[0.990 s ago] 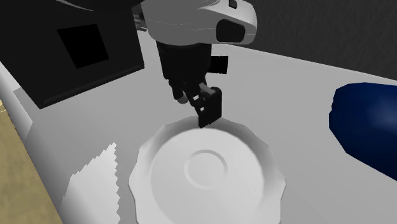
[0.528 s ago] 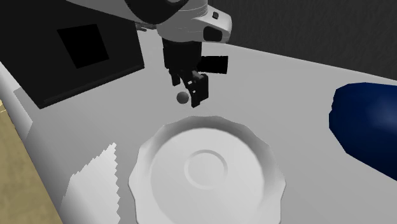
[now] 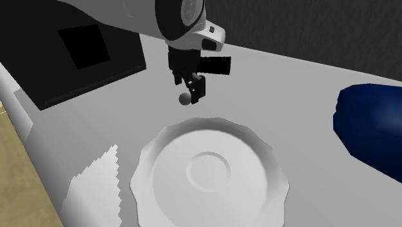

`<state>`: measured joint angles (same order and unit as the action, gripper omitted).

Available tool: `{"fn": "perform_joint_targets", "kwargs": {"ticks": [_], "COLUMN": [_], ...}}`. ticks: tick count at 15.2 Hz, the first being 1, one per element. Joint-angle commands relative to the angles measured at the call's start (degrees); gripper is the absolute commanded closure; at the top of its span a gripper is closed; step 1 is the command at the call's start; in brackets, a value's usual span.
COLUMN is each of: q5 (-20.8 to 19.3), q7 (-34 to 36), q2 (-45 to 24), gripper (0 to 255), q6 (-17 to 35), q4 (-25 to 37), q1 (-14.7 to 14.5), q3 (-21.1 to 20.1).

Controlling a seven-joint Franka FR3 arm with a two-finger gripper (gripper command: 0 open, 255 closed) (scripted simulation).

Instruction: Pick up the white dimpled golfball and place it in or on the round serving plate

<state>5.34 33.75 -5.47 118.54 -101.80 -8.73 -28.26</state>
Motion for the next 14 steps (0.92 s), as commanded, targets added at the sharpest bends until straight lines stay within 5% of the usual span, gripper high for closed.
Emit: {"fn": "perform_joint_targets", "kwargs": {"ticks": [1,12,13,14], "q5": [-0.4,-0.8,-0.8,-0.8], "q7": [0.3,0.6,0.6,0.6], "q2": [-0.7,-1.6,-1.6,-1.6], "gripper": [0,0,255,255], "q6": [1.5,3.3,3.3,3.3], "q4": [-0.9,-1.8,-1.8,-1.8], "q1": [-0.3,-0.5,-0.5,-0.5], "q3": [-0.1,-0.2,-0.2,-0.2]}}
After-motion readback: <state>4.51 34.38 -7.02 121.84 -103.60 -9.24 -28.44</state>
